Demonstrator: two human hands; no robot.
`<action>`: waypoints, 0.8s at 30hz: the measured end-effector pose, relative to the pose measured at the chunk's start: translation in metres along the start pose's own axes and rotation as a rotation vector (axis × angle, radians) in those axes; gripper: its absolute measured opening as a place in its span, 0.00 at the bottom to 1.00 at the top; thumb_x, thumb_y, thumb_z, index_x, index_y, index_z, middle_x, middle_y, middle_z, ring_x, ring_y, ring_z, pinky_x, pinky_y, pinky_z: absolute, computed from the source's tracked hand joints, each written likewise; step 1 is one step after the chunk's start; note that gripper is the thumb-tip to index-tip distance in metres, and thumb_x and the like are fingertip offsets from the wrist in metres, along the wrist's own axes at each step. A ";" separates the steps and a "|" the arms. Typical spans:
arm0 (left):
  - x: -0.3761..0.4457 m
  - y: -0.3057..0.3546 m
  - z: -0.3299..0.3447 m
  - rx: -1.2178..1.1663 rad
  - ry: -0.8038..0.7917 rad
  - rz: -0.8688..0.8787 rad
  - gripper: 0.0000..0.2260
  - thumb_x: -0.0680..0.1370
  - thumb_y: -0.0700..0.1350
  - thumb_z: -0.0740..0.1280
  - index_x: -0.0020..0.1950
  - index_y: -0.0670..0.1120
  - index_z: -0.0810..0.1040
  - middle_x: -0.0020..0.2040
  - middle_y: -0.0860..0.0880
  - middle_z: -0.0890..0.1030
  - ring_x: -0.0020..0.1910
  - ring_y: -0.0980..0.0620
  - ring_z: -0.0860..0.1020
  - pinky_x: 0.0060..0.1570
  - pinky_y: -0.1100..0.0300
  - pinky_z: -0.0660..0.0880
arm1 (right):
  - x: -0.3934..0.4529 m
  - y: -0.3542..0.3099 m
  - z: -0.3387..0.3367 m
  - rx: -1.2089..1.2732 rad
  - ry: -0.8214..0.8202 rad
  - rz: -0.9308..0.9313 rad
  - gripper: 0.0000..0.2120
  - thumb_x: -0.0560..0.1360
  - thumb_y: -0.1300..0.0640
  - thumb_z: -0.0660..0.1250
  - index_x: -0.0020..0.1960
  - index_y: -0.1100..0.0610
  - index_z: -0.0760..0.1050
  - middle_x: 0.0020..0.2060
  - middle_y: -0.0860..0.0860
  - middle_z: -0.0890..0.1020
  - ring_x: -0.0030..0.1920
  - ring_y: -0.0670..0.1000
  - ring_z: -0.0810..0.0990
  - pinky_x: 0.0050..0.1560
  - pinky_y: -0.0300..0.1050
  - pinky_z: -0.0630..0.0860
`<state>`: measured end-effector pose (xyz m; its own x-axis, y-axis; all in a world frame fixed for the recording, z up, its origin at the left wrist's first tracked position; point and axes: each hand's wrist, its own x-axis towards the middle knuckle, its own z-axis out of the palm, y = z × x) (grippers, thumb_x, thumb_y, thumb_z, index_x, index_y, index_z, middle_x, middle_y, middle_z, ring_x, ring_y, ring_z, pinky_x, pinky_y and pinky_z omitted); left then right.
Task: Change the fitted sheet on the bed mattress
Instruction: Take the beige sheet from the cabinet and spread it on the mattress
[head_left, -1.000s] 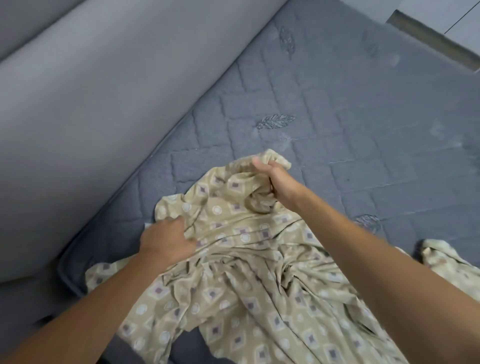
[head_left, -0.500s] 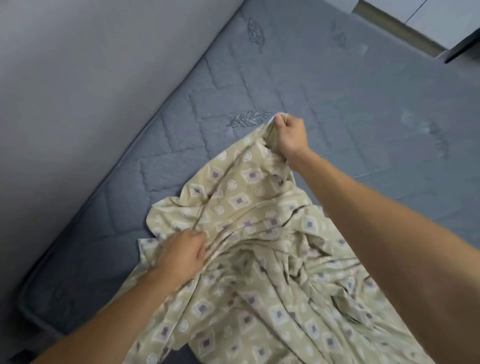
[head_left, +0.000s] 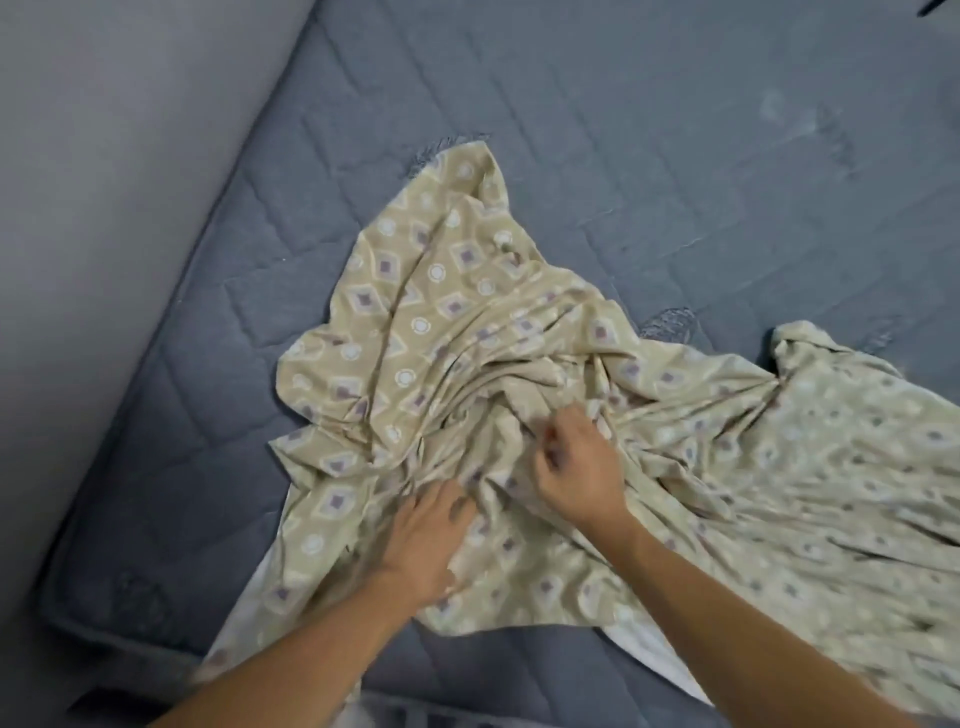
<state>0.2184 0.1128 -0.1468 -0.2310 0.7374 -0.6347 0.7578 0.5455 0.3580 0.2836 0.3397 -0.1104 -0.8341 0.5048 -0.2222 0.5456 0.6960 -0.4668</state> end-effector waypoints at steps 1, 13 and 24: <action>0.001 -0.001 0.010 0.002 -0.014 -0.041 0.42 0.65 0.51 0.81 0.76 0.50 0.67 0.72 0.44 0.66 0.70 0.41 0.68 0.66 0.46 0.71 | -0.037 0.012 0.008 0.002 -0.067 -0.013 0.09 0.72 0.55 0.68 0.45 0.50 0.67 0.43 0.47 0.71 0.41 0.53 0.73 0.37 0.54 0.74; -0.047 -0.026 0.037 -0.186 0.378 -0.007 0.23 0.69 0.26 0.69 0.60 0.45 0.74 0.56 0.45 0.74 0.38 0.41 0.78 0.32 0.49 0.76 | -0.139 0.031 0.067 -0.213 -0.100 0.155 0.03 0.83 0.57 0.62 0.54 0.57 0.70 0.38 0.53 0.77 0.35 0.57 0.75 0.31 0.50 0.63; -0.102 -0.028 0.090 0.049 0.079 0.085 0.24 0.64 0.29 0.77 0.49 0.51 0.72 0.46 0.52 0.73 0.29 0.51 0.75 0.23 0.57 0.73 | -0.244 0.040 0.081 -0.115 -0.735 0.086 0.07 0.83 0.52 0.58 0.58 0.54 0.68 0.49 0.58 0.82 0.50 0.63 0.81 0.41 0.51 0.68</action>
<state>0.2755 -0.0138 -0.1536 -0.2104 0.8104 -0.5468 0.8051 0.4609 0.3734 0.5025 0.2034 -0.1442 -0.6050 0.1164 -0.7877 0.5830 0.7385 -0.3387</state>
